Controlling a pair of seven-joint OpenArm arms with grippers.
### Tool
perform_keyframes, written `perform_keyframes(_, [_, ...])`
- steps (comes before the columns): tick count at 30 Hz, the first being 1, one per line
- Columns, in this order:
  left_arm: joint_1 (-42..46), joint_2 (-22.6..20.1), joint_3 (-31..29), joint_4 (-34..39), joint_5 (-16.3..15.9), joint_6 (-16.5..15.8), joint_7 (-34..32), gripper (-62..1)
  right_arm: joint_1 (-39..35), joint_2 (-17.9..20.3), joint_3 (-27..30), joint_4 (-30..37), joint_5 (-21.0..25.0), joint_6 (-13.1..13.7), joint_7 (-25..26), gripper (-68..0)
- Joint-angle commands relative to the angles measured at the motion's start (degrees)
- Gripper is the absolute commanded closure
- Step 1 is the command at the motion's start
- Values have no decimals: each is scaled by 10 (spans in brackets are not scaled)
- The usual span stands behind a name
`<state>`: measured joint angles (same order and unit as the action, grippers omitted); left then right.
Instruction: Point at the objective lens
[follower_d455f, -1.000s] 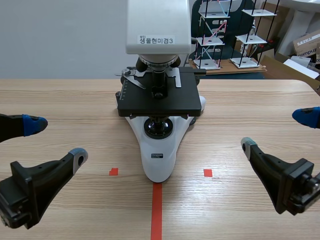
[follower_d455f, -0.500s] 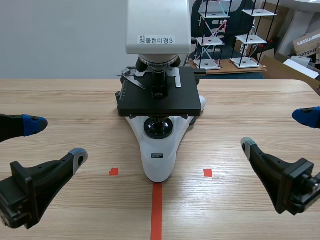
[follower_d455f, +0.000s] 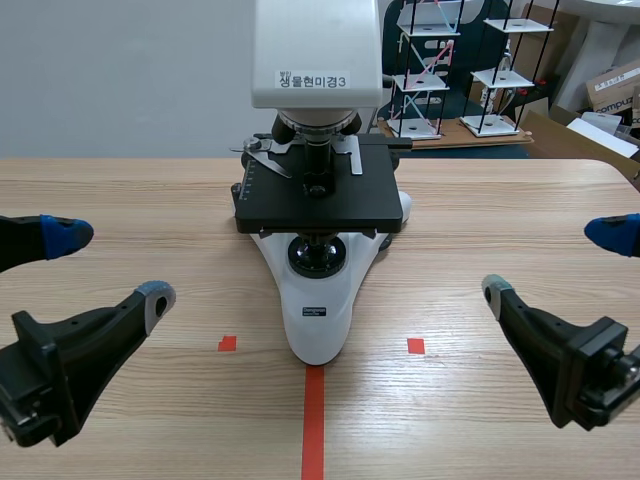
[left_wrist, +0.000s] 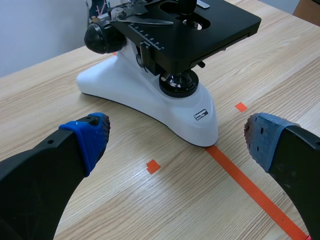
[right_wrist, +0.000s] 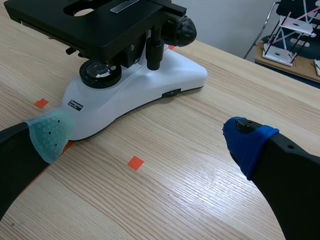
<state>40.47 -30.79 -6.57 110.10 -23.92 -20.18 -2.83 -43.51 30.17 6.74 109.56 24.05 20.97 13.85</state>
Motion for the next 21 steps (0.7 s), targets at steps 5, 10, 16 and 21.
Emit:
perform_keyframes(5, [3, 3, -2, 3, -7, -1, -3, -568, 6, 7, 4, 7, 6, 0, 10, -667])
perform_keyframes(10, [3, 3, -2, 3, -7, -1, -3, -568, 6, 6, 4, 7, 6, 0, 10, -667])
perform_keyframes(16, [3, 3, -2, 3, -7, -1, -3, -567, 6, 6, 4, 7, 6, 0, 10, -667])
perform_keyframes(21, [3, 8, 2, 2, -7, -1, -23, -494, 6, 6, 4, 7, 6, 0, 8, -667])
